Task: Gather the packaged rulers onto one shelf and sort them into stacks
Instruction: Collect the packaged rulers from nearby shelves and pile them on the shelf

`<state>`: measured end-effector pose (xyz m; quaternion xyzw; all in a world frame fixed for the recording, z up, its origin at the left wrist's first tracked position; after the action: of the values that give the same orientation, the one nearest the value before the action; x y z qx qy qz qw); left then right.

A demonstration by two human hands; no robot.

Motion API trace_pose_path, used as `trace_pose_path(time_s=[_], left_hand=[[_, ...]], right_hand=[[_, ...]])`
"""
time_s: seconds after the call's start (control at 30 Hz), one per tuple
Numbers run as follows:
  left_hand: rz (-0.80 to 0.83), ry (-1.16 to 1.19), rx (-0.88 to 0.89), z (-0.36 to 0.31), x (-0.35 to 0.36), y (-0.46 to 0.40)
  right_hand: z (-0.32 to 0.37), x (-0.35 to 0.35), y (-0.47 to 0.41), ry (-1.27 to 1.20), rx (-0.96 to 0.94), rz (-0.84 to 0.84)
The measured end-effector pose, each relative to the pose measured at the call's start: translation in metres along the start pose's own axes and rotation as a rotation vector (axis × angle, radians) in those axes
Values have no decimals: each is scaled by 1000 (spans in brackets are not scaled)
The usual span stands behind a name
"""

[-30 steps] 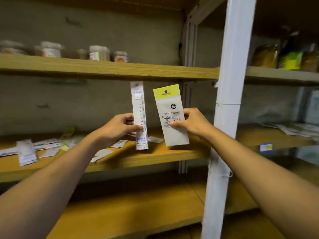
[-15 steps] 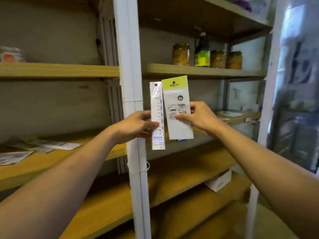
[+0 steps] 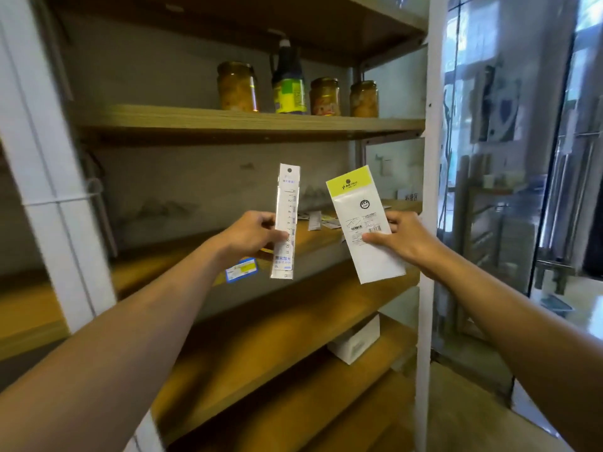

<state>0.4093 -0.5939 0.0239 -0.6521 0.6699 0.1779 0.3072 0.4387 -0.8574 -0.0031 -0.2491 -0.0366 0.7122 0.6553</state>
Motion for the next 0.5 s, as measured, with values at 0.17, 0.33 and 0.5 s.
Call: trace_pose_path(time_s=[0.17, 0.33, 0.5], left_hand=[[-56, 41, -10, 2, 17, -76], [-30, 86, -51, 13, 23, -158], [-24, 96, -149, 29, 24, -224]], right_hand=[[-32, -30, -52, 54, 2, -26], [-53, -43, -131, 99, 3, -26], [-77, -48, -196, 99, -11, -36]])
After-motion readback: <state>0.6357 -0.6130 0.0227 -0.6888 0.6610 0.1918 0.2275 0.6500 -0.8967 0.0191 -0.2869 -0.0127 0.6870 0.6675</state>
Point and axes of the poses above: each hand's wrist, its own y-axis away from the middle knuckle, its own x-axis out of the palm, z = x × y, the point moved 3 cm from there along -y, towards the middle knuckle, and after that the axes turned 11 degrees about -y, right-handed, at the moved point
